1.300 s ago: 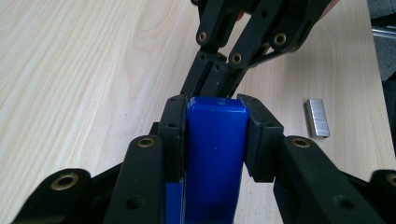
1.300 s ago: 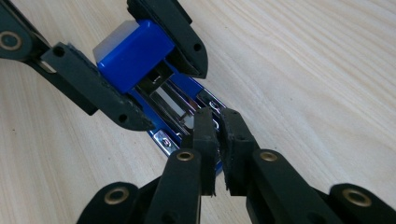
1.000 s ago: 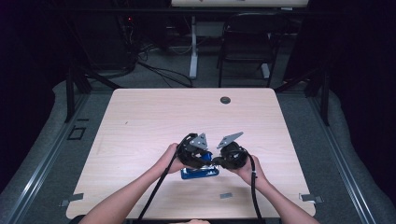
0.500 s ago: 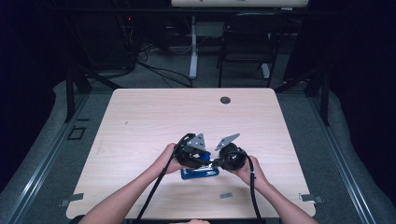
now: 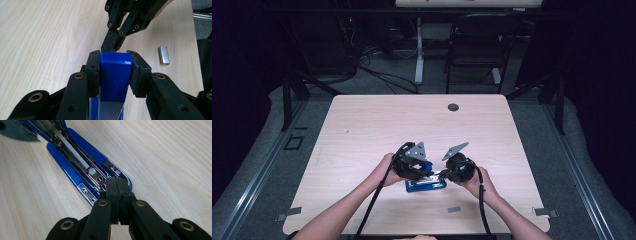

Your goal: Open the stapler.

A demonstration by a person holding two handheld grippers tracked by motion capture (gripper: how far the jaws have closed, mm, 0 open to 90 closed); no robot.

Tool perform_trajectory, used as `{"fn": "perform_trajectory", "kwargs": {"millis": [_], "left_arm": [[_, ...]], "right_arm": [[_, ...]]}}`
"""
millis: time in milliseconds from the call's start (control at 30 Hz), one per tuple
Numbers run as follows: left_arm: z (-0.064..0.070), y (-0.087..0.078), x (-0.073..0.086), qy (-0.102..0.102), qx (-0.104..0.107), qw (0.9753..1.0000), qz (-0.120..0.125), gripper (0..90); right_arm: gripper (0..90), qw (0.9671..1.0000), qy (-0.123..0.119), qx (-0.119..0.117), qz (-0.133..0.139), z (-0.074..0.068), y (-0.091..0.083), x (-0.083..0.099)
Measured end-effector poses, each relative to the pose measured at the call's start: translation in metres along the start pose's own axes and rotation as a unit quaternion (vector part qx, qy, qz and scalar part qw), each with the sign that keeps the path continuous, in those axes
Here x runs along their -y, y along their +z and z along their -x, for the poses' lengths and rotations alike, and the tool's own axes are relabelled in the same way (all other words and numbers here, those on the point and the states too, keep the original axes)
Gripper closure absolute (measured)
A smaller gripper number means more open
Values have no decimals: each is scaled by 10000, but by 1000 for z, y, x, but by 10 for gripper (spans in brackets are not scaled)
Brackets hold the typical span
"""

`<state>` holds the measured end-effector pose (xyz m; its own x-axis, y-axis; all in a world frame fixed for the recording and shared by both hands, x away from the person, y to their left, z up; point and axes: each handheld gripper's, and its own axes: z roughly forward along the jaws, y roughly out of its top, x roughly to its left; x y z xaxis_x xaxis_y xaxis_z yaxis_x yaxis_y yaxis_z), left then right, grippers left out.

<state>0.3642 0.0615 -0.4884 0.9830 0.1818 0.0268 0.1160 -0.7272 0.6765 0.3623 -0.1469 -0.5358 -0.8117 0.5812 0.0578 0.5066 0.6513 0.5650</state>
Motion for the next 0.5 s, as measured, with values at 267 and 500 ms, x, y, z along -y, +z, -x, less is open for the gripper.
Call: {"fn": "perform_trajectory", "kwargs": {"millis": [267,500], "left_arm": [[-2,-22,14,-301,-80,9995,30,656],[-1,-34,25,-402,-152,9991,32,656]], "right_arm": [[900,10000,35,34,-20,1,0,-1],[900,10000,41,39,-33,1,0,-1]]}}
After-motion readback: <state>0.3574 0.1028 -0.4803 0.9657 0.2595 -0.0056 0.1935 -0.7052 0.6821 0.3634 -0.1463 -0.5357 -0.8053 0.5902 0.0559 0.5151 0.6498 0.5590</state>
